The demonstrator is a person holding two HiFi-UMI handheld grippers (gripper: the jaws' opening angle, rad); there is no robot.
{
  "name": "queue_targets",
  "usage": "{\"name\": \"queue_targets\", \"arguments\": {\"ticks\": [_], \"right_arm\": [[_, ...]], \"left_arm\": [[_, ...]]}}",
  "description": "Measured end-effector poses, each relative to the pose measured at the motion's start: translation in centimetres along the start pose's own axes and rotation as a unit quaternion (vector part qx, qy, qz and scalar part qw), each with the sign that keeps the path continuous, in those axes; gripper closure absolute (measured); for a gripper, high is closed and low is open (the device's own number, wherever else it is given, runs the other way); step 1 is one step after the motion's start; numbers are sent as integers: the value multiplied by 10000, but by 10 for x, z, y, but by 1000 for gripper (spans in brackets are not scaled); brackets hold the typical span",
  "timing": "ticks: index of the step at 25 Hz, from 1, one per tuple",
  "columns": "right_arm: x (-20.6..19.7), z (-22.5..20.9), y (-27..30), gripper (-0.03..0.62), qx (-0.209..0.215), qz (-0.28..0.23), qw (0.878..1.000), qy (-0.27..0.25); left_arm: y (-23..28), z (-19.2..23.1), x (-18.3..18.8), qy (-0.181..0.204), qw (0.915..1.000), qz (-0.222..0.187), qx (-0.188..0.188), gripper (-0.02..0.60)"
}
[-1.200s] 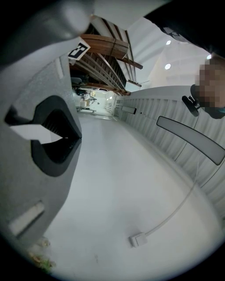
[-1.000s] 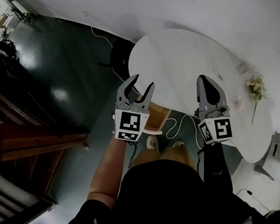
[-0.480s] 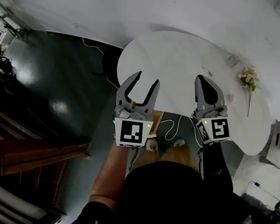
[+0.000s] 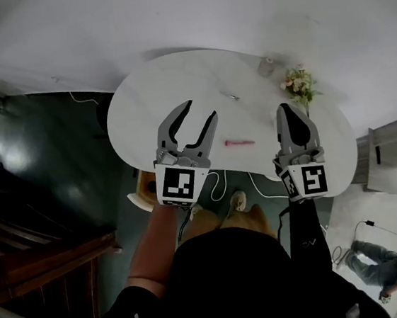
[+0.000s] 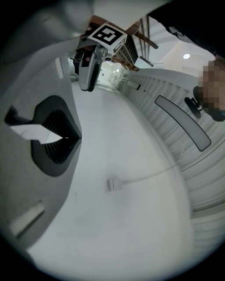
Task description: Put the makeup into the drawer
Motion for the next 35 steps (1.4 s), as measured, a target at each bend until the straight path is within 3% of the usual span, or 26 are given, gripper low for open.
{"name": "queue_targets", "arguments": {"ticks": [6,11,15,18,22,26,30,35], "right_arm": [[-7,-72,-43,589,-560,-101,9984,29],[-19,-103,-60,589,-751,4,9971,115],[-25,-115,-60,589,-801,54,9966,167],[-32,-117,-62,589,-764,194,9966,220],[-40,-121,-61,589,-685,236,9970,269],[-46,-121,-61,589,-664,286,9966,387],[-46,-120,-60,589,-593,232,9973,379],[-45,-120,-59,589,-551,258,9974,382]], "left_arm": [[61,-68,-1,-69,9985,-82,-531,380],[87,-96,-6,22,9960,-97,-883,380],[99,-104,-18,-23,9944,294,-1019,380],[106,-111,-38,110,9836,786,-1623,381],[113,-126,-89,727,9501,1746,-2479,411],[113,-133,-156,971,9010,2783,-3182,436],[113,-137,-215,1214,8548,3561,-3575,436],[108,-143,-260,1563,7937,4421,-3875,436]]}}
Point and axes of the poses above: the fingertips, and each gripper's own axes: y forward along the fingers, z to its left, x out of its top, the point moved 10 cm from there along -y, backward along the fingers, and after that the axes turned 4 degrees about -z, right-handed, at the moved point
